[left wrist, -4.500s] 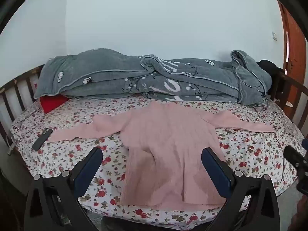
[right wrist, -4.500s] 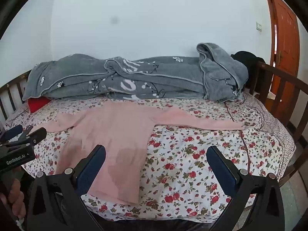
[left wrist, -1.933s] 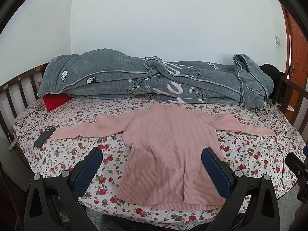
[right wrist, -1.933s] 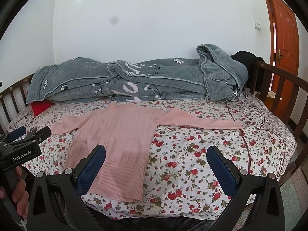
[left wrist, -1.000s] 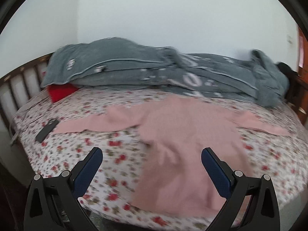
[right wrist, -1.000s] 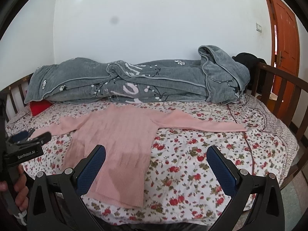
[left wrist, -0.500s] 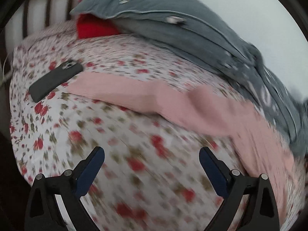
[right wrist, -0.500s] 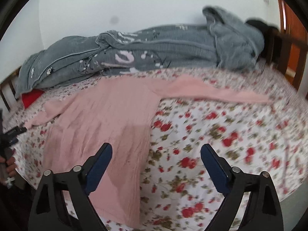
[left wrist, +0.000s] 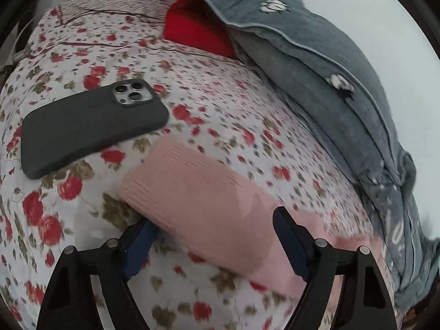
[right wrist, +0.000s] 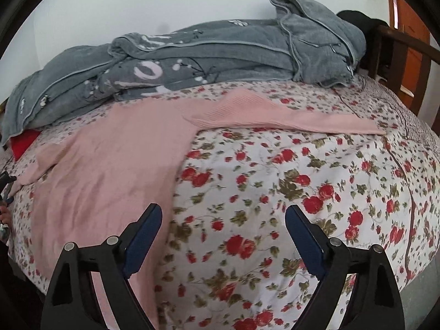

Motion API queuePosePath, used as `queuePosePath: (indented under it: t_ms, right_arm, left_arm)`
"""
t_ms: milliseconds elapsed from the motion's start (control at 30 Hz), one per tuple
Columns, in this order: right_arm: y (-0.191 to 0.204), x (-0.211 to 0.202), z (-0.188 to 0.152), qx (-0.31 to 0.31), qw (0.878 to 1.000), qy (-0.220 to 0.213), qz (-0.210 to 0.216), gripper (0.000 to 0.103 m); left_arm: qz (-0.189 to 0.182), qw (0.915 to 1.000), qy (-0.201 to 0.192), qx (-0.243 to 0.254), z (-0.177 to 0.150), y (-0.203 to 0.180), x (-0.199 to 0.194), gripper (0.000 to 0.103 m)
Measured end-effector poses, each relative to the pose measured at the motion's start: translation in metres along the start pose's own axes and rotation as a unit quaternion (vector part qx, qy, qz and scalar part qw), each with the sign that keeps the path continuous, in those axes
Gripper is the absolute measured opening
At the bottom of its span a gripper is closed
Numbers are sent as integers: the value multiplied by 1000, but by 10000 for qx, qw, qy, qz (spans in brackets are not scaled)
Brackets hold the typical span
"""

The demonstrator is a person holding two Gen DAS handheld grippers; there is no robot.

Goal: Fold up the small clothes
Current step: 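Move the left gripper to a sweater sleeve cuff and close on it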

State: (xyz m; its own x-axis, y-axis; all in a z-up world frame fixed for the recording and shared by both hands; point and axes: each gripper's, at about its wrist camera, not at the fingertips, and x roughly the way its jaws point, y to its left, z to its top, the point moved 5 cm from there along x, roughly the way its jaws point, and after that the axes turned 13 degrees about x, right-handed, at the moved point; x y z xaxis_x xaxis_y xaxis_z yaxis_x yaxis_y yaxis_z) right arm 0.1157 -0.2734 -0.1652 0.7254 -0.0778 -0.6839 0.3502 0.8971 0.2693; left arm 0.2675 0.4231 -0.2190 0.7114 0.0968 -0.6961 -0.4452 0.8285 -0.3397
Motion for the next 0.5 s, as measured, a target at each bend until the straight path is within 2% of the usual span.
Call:
queuePosePath:
  t_ms: [33,67,100,133,167,233,333,433,500]
  right_arm:
    - [-1,1,1,33,10000,-6,-13,91]
    - [-2,2,1,59,10000,-12,-24,91]
    - [-3,3,1,87,10000,-15,-30,91]
    - [-4,4,1,108,9999,-18,-26,91]
    - [-4,5,2,125,9999,-24,-28,91]
    - [-7,5,2,126,9999,-56,-21,91]
    - [-13,3,3,165,9998,-96,28,91]
    - [-21,1,4,283,9994,-69,162,91]
    - [-27,-3,6,314,9993,-93,193,91]
  left_arm:
    - [73,9999,-36,-60,2,1,0,75]
    - [220,9997,-68,-60,3,3,-1,63]
    - [481,9988,-94,37,4,5,-4,40]
    - [707,9972,-165,179,6,7,-10,23]
    - [656,9972,-226,286,7,7,-14,7]
    - [475,9981,-312,220,12,10,-26,7]
    - [547,9965,-587,239,27,7,-57,7]
    - [641,9927,-920,441,49,-15,-91,7]
    - [643,9890,-1132,698,65,-43,-114,7]
